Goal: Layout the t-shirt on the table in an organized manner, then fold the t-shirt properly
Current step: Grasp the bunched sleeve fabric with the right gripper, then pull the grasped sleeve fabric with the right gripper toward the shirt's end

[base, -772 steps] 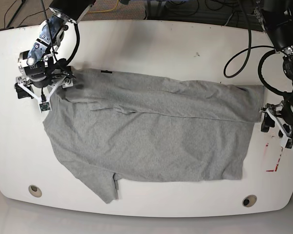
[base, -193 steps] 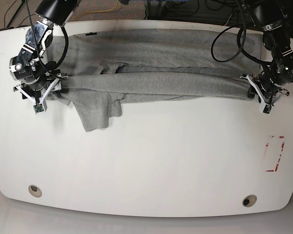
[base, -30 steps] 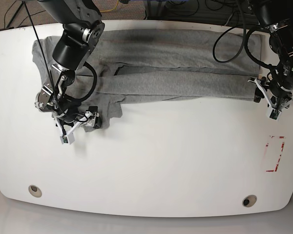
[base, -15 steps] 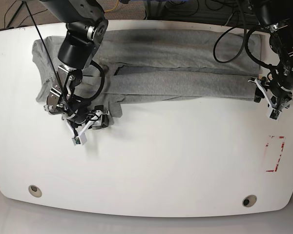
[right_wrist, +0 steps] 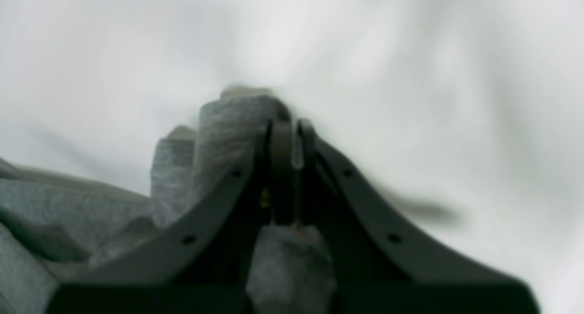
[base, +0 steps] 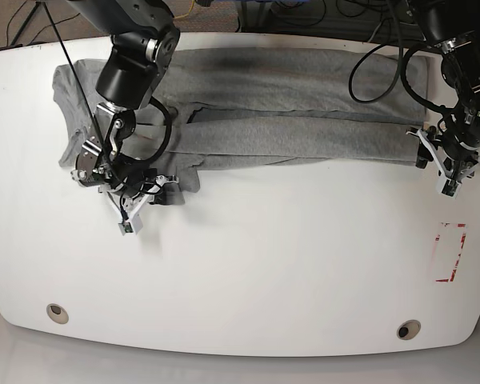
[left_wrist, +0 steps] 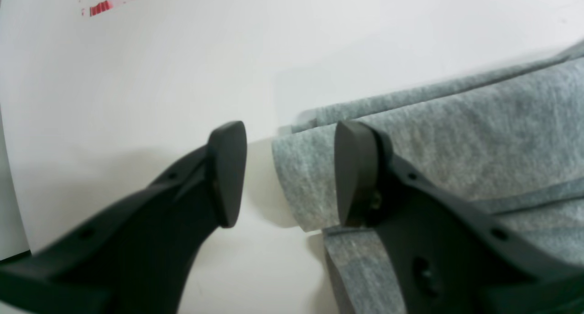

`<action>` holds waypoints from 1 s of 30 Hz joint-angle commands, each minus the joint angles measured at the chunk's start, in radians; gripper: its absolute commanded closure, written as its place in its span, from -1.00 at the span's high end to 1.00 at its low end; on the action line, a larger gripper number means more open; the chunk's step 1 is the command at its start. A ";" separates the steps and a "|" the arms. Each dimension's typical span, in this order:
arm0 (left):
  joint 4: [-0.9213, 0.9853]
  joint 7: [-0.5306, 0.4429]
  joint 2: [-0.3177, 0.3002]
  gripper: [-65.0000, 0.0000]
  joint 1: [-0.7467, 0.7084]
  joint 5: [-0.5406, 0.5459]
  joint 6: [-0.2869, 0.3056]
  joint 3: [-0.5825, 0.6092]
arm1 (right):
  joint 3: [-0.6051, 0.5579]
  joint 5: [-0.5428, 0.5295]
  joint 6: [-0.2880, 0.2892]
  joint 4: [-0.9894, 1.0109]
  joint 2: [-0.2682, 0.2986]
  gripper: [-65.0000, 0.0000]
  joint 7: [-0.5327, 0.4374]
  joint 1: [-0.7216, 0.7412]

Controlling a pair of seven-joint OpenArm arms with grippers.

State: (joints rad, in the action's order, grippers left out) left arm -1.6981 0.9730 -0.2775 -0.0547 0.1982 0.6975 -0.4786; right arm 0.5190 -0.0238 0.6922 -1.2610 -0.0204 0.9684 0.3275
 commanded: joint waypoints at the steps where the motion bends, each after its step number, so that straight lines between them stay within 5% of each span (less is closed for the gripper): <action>1: -0.013 -0.018 -0.016 -0.10 0.016 0.005 0.001 -0.001 | 0.005 -0.026 0.006 -0.084 -0.002 -0.98 0.027 0.028; 8: -0.013 -0.019 -0.015 -0.10 0.017 0.005 0.001 0.001 | 0.023 -0.198 0.006 -0.253 -0.013 -0.98 0.231 -0.020; 16: 0.026 -0.021 -0.015 -0.10 0.019 0.004 0.001 0.001 | 0.020 -0.534 0.006 -0.426 0.021 -0.98 0.423 -0.129; 30: 0.036 -0.021 -0.015 -0.10 0.019 0.004 0.001 0.001 | -0.059 -1.040 0.006 -0.533 0.152 -0.97 0.428 -0.345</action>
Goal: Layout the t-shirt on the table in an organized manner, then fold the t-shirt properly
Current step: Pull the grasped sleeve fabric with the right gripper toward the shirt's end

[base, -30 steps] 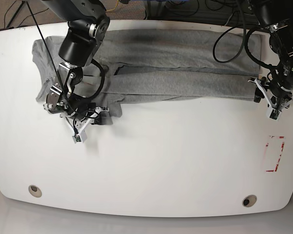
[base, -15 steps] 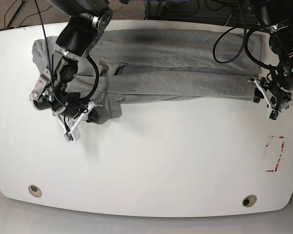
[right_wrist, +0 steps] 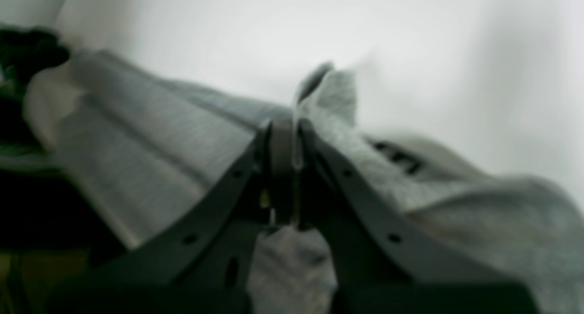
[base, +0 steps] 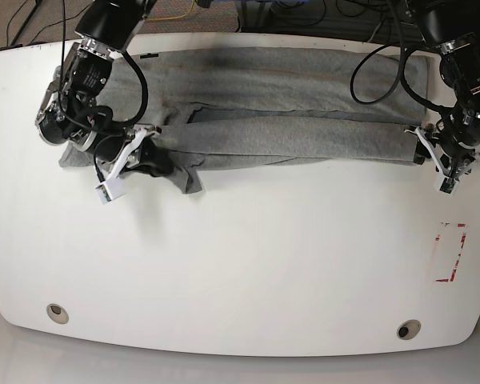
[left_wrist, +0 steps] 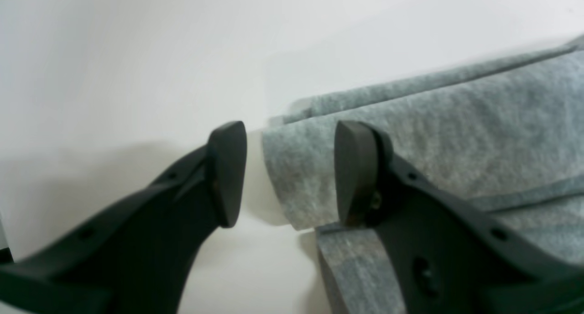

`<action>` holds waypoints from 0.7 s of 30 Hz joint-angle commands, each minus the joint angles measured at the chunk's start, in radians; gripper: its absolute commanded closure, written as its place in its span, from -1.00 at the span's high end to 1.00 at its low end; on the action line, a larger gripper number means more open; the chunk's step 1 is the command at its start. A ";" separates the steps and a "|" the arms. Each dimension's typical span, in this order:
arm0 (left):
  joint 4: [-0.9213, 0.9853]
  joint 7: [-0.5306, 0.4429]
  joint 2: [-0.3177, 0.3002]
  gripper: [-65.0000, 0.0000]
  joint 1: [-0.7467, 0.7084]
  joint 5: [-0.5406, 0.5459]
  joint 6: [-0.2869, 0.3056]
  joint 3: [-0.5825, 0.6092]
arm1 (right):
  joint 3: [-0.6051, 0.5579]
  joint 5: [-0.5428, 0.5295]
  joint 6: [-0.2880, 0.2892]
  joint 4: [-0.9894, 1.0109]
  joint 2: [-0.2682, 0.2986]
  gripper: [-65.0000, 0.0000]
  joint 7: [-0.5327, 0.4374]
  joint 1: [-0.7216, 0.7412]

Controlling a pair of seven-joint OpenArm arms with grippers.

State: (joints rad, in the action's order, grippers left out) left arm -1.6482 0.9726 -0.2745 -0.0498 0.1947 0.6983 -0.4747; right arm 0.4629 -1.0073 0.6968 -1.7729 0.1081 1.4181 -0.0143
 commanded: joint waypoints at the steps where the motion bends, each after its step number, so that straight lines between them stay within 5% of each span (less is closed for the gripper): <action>1: -0.014 -0.021 -0.018 -0.10 0.014 0.007 0.000 -0.003 | -0.006 -0.091 0.001 -0.022 0.031 -0.97 -0.022 -0.016; 21: -0.014 -0.021 -0.021 -0.10 0.011 0.007 0.000 -0.003 | -0.059 -0.269 0.001 -0.023 0.186 -0.96 -0.022 -0.187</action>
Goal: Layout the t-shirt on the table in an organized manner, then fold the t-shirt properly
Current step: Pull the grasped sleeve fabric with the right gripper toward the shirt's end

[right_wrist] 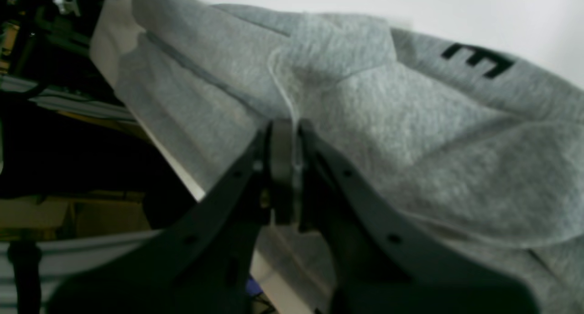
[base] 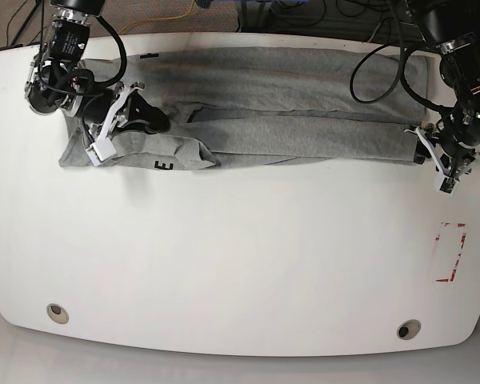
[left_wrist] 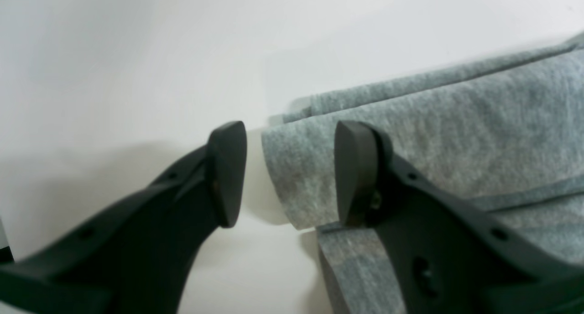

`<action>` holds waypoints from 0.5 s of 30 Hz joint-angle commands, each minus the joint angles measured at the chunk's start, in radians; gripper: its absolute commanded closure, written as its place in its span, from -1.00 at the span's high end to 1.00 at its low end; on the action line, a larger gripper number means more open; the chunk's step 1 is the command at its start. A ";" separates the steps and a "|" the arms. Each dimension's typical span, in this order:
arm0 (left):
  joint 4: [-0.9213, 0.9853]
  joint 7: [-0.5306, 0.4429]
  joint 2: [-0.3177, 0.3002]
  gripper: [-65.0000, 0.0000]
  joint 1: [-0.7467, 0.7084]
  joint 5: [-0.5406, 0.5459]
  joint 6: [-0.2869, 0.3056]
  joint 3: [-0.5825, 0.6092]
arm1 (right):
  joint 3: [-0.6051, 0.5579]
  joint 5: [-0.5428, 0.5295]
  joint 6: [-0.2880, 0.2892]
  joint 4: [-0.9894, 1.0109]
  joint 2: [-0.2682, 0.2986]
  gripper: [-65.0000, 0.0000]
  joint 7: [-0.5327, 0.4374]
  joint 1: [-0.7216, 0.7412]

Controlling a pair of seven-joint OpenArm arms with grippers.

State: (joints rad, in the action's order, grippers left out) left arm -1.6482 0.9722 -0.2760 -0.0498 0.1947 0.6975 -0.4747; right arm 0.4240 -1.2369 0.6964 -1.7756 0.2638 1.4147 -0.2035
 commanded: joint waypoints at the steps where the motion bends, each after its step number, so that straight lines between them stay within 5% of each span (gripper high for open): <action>1: -0.014 -0.020 -0.019 -0.10 0.011 0.007 0.001 -0.003 | -0.034 -0.043 0.002 -0.020 0.039 -0.96 -0.018 0.000; 15: -0.016 -0.019 -0.019 -0.10 0.012 0.007 0.001 -0.003 | -0.141 -0.065 0.002 -0.022 0.079 -0.96 -0.018 -0.040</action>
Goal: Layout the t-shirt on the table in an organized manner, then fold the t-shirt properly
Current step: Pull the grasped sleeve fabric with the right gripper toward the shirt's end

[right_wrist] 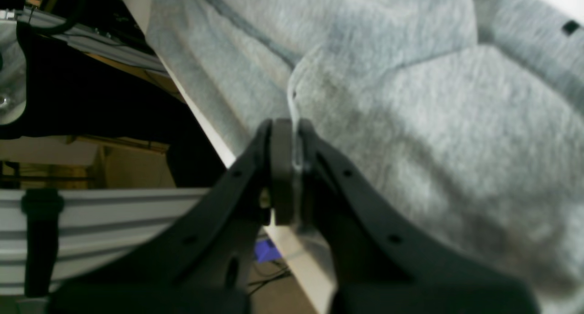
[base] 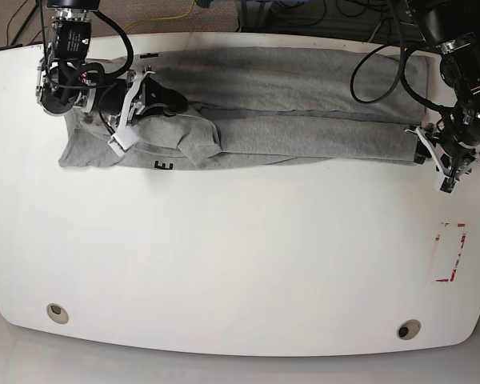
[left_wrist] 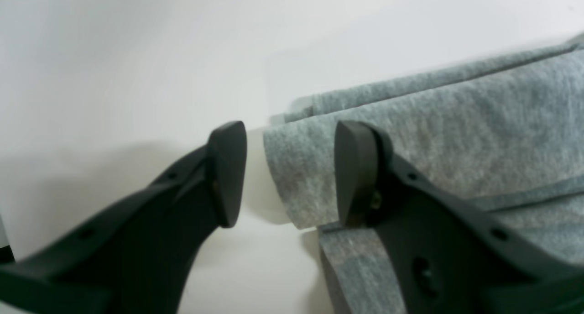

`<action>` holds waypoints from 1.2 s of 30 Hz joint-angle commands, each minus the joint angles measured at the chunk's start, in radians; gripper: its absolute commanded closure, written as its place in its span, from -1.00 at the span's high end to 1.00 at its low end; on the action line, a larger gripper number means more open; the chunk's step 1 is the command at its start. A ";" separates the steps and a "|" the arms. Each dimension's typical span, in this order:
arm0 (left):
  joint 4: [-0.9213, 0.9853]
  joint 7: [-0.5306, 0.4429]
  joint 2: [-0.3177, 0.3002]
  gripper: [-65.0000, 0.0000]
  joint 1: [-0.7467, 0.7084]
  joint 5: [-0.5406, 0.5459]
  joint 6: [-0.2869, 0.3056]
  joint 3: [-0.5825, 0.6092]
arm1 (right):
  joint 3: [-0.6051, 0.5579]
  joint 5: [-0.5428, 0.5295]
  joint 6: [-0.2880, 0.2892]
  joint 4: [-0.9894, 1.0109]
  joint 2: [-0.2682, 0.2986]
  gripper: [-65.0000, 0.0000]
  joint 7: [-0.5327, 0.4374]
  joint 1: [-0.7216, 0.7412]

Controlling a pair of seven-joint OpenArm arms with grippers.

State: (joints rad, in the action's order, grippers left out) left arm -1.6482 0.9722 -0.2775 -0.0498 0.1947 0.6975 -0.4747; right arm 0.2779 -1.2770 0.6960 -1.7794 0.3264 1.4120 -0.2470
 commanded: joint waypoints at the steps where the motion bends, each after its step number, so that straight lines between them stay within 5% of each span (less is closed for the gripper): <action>1: -0.016 -0.019 -0.018 -0.10 0.012 0.007 0.001 -0.003 | 0.005 -0.025 0.002 -0.018 0.021 -0.96 -0.016 0.002; 16: -0.016 -0.019 -0.018 -0.10 0.012 0.007 0.001 -0.003 | 0.001 -0.016 0.002 -0.018 0.064 -0.88 -0.016 -0.051; 19: -0.016 -0.019 -0.016 -0.10 0.012 0.007 0.001 -0.003 | -0.001 -0.016 0.002 -0.018 0.084 -0.56 -0.016 -0.068; 25: -0.016 -0.019 -0.016 -0.10 0.012 0.007 0.001 -0.003 | 0.007 -0.019 0.002 -0.018 0.106 0.60 -0.016 -0.076; 27: -0.016 -0.019 -0.016 -0.10 0.012 0.007 0.001 -0.002 | 0.008 -0.019 0.002 -0.018 0.106 0.75 -0.016 -0.078; 36: -0.100 -0.009 -0.012 -0.10 -0.006 0.012 0.001 -0.002 | 0.097 -0.010 0.002 -0.012 0.093 0.34 -0.016 -0.071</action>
State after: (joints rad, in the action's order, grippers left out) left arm -1.7020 0.9775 -0.2749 -0.0620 0.1947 0.6979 -0.4721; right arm 0.3397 -1.2652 0.6968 -1.7794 0.4026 1.4143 -0.3252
